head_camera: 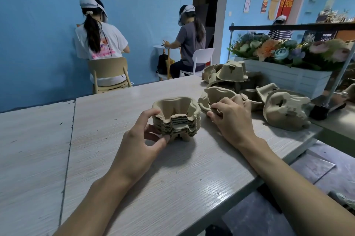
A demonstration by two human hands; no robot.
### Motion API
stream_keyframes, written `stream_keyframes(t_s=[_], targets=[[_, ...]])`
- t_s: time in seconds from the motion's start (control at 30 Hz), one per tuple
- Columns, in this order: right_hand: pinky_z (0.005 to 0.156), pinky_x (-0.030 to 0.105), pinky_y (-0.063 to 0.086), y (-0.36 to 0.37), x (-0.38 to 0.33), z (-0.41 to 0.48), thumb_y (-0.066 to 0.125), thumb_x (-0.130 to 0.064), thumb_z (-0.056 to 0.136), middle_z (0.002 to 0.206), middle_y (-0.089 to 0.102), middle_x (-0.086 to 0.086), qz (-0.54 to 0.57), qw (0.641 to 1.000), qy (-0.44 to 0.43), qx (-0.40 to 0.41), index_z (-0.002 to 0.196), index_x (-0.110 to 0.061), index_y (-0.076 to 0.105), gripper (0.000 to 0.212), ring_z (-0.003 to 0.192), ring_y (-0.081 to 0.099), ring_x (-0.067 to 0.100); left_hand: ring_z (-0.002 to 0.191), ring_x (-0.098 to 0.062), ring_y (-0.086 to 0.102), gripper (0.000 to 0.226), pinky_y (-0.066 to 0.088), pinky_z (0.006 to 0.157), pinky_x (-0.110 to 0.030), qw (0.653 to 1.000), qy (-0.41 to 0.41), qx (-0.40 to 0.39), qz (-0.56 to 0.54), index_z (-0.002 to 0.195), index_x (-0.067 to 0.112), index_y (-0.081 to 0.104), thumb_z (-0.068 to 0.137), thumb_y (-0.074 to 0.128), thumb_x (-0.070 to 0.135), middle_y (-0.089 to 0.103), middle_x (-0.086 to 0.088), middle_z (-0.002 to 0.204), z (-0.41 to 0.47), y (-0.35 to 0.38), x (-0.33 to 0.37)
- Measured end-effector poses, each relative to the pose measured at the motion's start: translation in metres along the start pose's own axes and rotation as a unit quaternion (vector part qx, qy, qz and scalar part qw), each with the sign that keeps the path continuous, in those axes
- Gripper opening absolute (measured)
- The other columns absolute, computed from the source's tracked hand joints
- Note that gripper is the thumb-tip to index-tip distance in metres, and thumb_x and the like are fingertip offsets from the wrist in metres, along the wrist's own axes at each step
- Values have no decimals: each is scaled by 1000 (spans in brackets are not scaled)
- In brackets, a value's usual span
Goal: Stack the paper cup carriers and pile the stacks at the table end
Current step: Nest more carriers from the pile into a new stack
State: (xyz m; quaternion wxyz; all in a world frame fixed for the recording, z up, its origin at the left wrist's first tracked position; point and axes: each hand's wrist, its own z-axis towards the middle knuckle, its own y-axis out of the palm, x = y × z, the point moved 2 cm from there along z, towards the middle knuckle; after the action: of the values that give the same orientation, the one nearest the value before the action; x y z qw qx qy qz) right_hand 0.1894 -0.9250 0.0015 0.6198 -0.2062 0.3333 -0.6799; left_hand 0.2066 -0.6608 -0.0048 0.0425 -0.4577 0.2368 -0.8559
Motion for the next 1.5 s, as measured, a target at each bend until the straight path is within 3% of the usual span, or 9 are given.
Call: stream_keyframes(t_s=[0.2, 0.53, 0.67, 0.8, 0.9, 1.1, 1.3, 1.43, 1.5], targets=[[86, 41, 27, 0, 3, 1, 56, -30, 92, 95, 68, 3, 21, 998, 38, 44, 93, -17, 67, 17, 97, 48, 28, 82, -8, 70, 58, 53, 77, -15, 1000, -4, 1, -9, 127, 43, 51, 84, 79, 17, 73, 5, 89, 0, 0, 0], [84, 42, 29, -4, 8, -2, 43, -22, 101, 102, 61, -5, 137, 984, 100, 53, 106, -16, 62, 20, 105, 43, 26, 79, -11, 71, 57, 53, 75, -16, 1000, -3, 0, -7, 128, 43, 51, 84, 79, 17, 73, 4, 90, 0, 0, 0], [80, 44, 42, 0, 11, 0, 40, -13, 102, 99, 63, 9, 192, 978, 59, 59, 108, -11, 60, 21, 92, 50, 30, 80, -10, 71, 58, 50, 73, -11, 1000, -4, -2, -5, 128, 43, 50, 85, 78, 18, 73, 4, 90, 1, 0, 0], [69, 27, 32, -4, 9, 1, 43, -4, 100, 88, 58, 5, 255, 962, 46, 88, 103, -6, 60, 17, 79, 46, 13, 82, -8, 70, 58, 50, 73, -10, 1000, -3, -2, -7, 128, 43, 50, 85, 79, 18, 73, 6, 90, 1, 1, 0], [64, 28, 32, -7, 10, 1, 43, 1, 97, 83, 56, 6, 294, 947, 61, 114, 106, -4, 58, 18, 72, 43, 9, 83, -9, 71, 58, 51, 74, -12, 1000, -4, -3, -6, 128, 44, 50, 85, 78, 19, 73, 6, 91, 1, 1, -1], [73, 19, 36, -6, 0, 0, 50, 0, 92, 97, 59, 7, 248, 966, -1, 77, 114, -5, 62, 26, 82, 49, 9, 86, -8, 70, 56, 52, 78, -15, 1000, 0, -2, -6, 126, 44, 50, 85, 78, 18, 73, 6, 90, 0, 0, 0], [80, 38, 47, 1, -1, -1, 55, -16, 93, 97, 51, 2, 240, 971, 4, 11, 101, -12, 63, 12, 84, 54, 19, 85, -8, 70, 56, 52, 76, -14, 1000, 0, -6, -4, 126, 44, 50, 85, 77, 18, 73, 7, 91, 0, 0, 1], [85, 40, 31, 3, 2, -1, 46, -28, 100, 106, 59, -1, 177, 983, 49, -23, 101, -21, 55, 12, 104, 51, 23, 87, -8, 70, 57, 50, 75, -10, 1000, 3, -6, -4, 127, 43, 50, 85, 78, 17, 73, 6, 91, 1, 0, 0], [82, 38, 26, 3, 3, -2, 44, -29, 102, 103, 60, -1, 179, 982, 60, -25, 100, -22, 51, 10, 99, 53, 24, 87, -8, 70, 57, 50, 75, -10, 1000, 3, -5, -6, 128, 42, 50, 85, 78, 16, 73, 6, 91, 1, 0, 0]])
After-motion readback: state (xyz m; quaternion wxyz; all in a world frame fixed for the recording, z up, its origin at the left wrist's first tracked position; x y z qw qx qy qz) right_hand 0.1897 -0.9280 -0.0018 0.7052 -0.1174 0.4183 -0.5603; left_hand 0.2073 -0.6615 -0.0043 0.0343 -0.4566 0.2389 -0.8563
